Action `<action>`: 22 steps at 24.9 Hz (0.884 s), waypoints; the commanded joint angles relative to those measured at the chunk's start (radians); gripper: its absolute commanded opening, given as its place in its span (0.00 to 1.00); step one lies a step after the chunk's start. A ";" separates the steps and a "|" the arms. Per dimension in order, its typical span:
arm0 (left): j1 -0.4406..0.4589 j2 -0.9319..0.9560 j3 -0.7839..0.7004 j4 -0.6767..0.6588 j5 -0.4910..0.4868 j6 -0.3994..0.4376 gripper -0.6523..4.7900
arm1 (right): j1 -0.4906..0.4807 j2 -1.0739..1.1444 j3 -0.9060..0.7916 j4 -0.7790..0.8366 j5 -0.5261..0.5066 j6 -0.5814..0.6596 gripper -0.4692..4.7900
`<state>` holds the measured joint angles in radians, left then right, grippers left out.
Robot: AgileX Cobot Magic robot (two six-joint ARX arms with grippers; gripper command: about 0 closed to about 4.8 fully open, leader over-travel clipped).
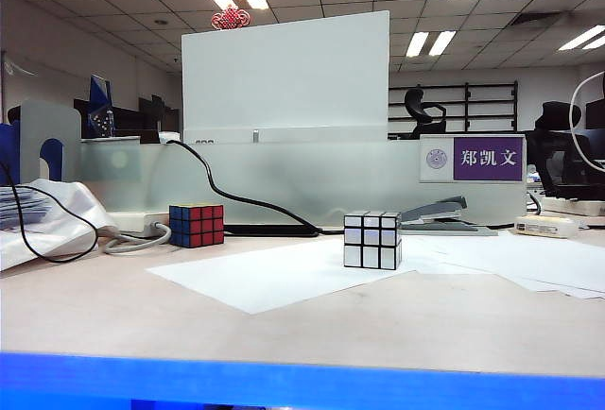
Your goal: Flip the plastic bottle upside down.
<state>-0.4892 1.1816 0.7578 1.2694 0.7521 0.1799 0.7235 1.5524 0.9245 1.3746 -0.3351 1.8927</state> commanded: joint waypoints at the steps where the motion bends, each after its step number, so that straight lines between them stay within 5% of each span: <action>1: 0.006 -0.002 0.003 -0.020 -0.074 0.063 0.11 | -0.039 -0.031 0.000 0.042 -0.042 -0.029 1.00; 14: 0.104 -0.003 0.075 -0.127 -0.099 0.085 0.11 | -0.153 -0.050 -0.085 0.020 -0.109 -0.115 1.00; 21: 0.105 -0.004 0.182 -0.497 -0.075 0.088 0.11 | -0.260 -0.050 -0.126 0.036 -0.244 -0.314 1.00; 22: 0.105 -0.003 0.192 -0.558 -0.075 0.090 0.11 | -0.282 -0.050 -0.126 0.036 -0.269 -0.333 0.94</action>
<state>-0.3840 1.1778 0.9390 0.8219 0.6720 0.2630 0.4583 1.5093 0.7952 1.3872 -0.5323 1.6295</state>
